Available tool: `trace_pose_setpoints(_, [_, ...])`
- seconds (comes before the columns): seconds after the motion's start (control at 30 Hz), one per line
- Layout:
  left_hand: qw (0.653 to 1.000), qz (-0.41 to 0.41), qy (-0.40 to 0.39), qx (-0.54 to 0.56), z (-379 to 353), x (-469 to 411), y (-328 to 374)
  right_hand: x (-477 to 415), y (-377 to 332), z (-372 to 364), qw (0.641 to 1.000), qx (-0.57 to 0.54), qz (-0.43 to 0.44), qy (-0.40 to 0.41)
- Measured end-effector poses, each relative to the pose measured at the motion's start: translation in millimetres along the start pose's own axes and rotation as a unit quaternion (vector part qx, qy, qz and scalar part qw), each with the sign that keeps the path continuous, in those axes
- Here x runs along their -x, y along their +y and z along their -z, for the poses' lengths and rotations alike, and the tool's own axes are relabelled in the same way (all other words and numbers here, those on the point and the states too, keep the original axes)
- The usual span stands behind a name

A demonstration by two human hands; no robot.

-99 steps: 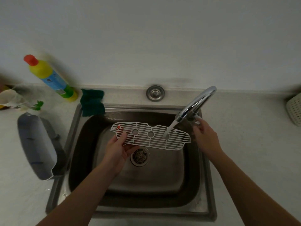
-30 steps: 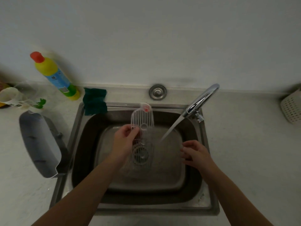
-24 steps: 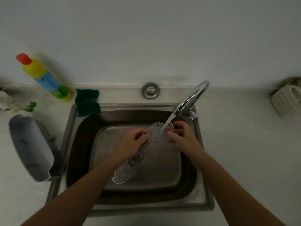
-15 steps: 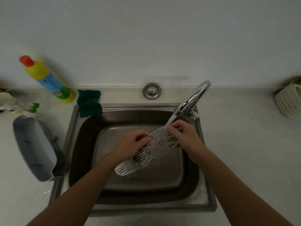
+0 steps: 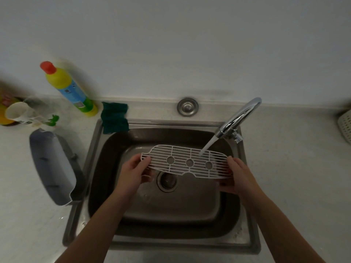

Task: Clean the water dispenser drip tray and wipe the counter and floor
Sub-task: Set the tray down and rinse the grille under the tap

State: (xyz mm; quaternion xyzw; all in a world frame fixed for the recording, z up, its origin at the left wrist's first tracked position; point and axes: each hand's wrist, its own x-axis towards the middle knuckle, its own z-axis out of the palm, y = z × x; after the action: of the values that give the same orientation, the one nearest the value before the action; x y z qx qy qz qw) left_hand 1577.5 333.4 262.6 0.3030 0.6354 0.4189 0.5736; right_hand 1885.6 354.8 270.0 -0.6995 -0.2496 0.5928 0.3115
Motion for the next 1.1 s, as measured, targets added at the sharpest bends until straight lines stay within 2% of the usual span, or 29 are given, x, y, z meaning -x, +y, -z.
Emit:
trace_pose_setpoints(0.1, [0.993,-0.076,-0.035,-0.081,-5,-2,12,1,-3,8,0.999,0.021,-0.015,0.032])
trace_pose_setpoints(0.17, [0.984,-0.106,-0.053,-0.129,-9,-6,14,5,-11,11,0.998,0.004,0.033,0.054])
trace_pose_setpoints(0.23, [0.984,-0.102,-0.047,-0.135,-14,-12,10,11,-23,12,0.992,0.009,0.107,0.069])
trace_pose_setpoints(0.37, [1.000,0.009,-0.018,-0.023,-23,-24,-9,27,-41,2,0.968,0.075,0.228,0.069])
trace_pose_setpoints(0.47, [0.994,0.100,-0.023,0.041,-24,-29,-29,37,-44,-9,0.947,0.151,0.274,0.075])
trace_pose_setpoints(0.57, [0.983,0.155,-0.013,0.092,-17,-30,-42,39,-39,-24,0.949,0.151,0.273,0.050])
trace_pose_setpoints(0.67, [0.970,0.176,0.042,0.161,0,-28,-43,33,-33,-43,0.963,0.139,0.229,-0.003])
trace_pose_setpoints(0.77, [0.974,0.137,0.083,0.158,29,-25,-37,22,-29,-57,0.972,0.125,0.193,-0.043])
trace_pose_setpoints(0.9, [0.989,0.043,0.071,0.122,61,-12,-15,1,-26,-53,0.974,0.160,0.147,-0.071])
trace_pose_setpoints(0.97, [0.996,-0.002,0.072,0.047,66,-4,-1,-15,-27,-43,0.959,0.238,0.144,-0.048])
trace_pose_setpoints(1.1, [0.989,-0.084,0.091,-0.082,63,5,22,-53,-40,-16,0.907,0.378,0.184,0.028])
